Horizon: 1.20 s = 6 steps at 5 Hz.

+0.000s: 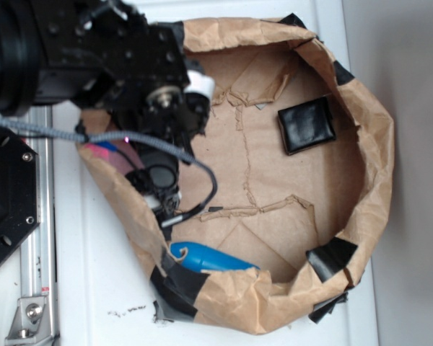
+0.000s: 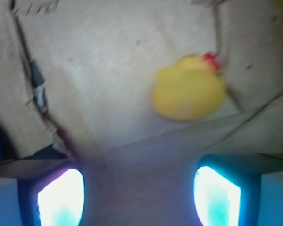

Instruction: Grab the yellow duck.

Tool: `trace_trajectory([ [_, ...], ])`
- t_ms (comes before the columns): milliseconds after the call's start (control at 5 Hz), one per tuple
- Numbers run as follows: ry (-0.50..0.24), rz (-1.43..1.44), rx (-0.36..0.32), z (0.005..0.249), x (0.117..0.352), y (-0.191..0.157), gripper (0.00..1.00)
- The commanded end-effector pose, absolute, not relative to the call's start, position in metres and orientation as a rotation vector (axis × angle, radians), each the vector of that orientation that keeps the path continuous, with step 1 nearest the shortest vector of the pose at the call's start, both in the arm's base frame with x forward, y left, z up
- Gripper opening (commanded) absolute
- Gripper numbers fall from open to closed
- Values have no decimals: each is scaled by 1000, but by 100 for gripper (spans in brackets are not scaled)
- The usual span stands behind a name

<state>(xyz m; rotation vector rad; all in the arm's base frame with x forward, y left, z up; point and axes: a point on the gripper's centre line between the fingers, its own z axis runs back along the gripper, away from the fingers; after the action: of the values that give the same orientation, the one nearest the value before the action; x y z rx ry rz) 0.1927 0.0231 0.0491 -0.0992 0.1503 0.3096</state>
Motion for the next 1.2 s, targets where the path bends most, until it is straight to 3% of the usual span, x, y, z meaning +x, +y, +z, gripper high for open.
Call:
trace_trajectory([
  [0,87,324,-69,55,201,39,100],
  [400,79,312,-74,44,215,35,100],
  [1000,55,261,9,23,216,35,100],
])
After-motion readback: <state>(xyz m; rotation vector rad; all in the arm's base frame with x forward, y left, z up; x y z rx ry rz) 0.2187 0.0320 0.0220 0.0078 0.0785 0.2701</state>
